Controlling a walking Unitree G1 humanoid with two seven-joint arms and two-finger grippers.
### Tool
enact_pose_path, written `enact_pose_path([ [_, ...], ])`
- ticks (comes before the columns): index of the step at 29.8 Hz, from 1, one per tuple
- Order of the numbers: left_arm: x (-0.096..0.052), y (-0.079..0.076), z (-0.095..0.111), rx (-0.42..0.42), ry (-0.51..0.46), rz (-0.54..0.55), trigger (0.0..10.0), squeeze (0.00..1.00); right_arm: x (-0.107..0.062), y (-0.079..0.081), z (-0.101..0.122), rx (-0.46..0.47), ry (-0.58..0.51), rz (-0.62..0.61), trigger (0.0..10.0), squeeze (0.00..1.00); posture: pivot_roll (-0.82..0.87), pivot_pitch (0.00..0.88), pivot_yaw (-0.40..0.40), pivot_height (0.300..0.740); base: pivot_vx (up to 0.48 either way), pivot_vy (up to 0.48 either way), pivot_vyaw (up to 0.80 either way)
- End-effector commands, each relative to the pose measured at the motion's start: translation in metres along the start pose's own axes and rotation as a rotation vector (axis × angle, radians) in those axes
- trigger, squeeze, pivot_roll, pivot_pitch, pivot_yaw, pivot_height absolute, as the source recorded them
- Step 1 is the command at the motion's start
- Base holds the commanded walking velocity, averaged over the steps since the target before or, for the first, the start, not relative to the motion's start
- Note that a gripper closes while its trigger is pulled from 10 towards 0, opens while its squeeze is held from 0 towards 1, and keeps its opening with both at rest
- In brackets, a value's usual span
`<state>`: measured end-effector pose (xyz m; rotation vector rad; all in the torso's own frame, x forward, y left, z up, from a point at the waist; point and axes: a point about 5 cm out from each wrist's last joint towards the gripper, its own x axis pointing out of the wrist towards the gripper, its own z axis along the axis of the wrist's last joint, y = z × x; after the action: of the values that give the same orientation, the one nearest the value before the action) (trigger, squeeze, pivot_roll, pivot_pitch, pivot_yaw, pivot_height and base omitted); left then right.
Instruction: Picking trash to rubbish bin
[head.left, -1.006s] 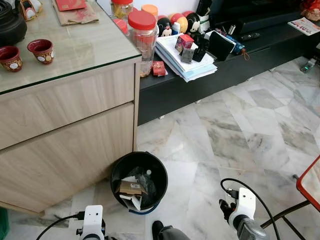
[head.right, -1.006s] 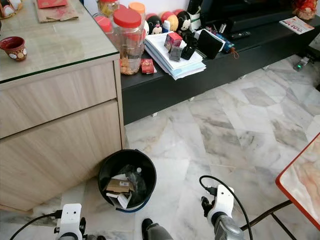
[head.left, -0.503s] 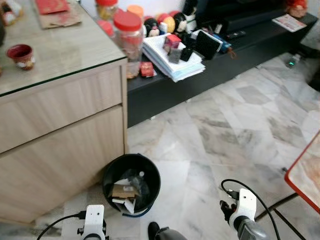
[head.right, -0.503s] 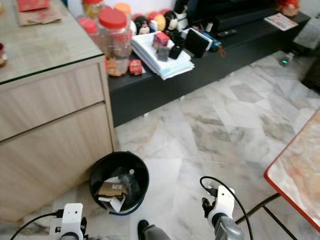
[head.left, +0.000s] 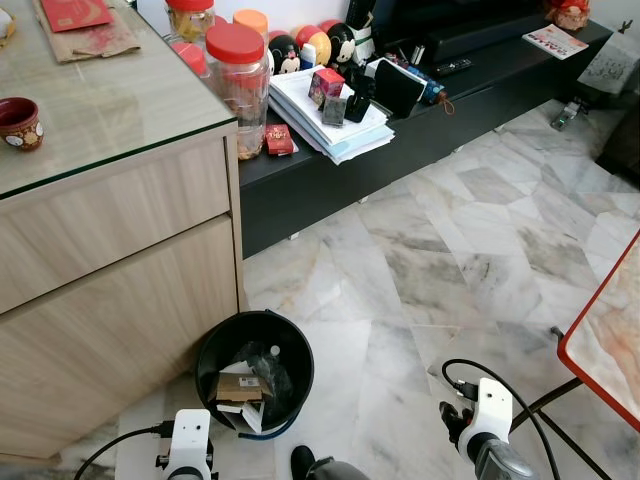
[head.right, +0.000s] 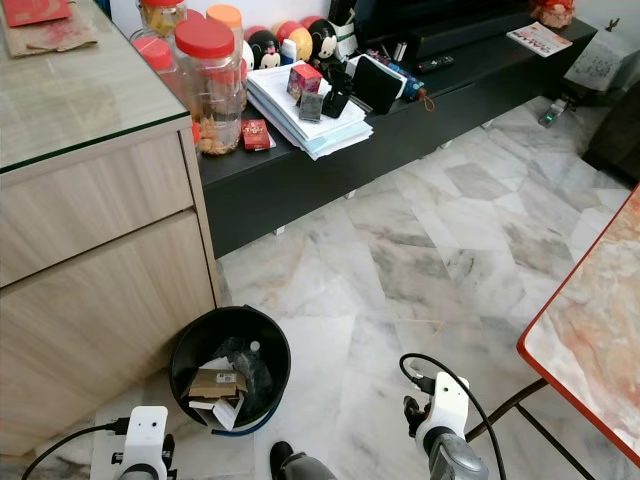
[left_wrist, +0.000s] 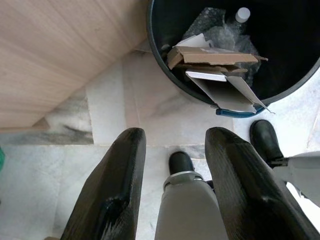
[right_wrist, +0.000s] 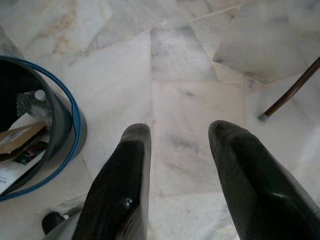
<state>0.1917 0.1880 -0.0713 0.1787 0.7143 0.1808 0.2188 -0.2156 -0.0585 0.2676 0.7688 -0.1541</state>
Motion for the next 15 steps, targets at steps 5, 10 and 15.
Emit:
enact_pose_path([
  [5, -0.0042, -0.0051, -0.0111, 0.011, 0.046, -0.022, 10.0, 0.00, -0.0028, -0.0078, -0.0064, 0.018, 0.019, -0.027, 10.0, 0.00, 0.04, 0.204, -0.148, 0.740, 0.000, -0.142, -0.75],
  [10, -0.0038, -0.0054, -0.0099, 0.015, 0.040, -0.025, 10.0, 0.00, -0.0025, -0.0068, -0.0061, 0.019, 0.018, -0.026, 10.0, 0.00, 0.04, 0.203, -0.147, 0.740, 0.000, 0.000, -0.74],
  [15, -0.0037, -0.0056, -0.0095, 0.044, 0.037, -0.028, 10.0, 0.00, -0.0025, -0.0068, -0.0061, 0.020, 0.018, -0.027, 10.0, 0.00, 0.04, 0.203, -0.147, 0.740, 0.000, -0.076, -0.74],
])
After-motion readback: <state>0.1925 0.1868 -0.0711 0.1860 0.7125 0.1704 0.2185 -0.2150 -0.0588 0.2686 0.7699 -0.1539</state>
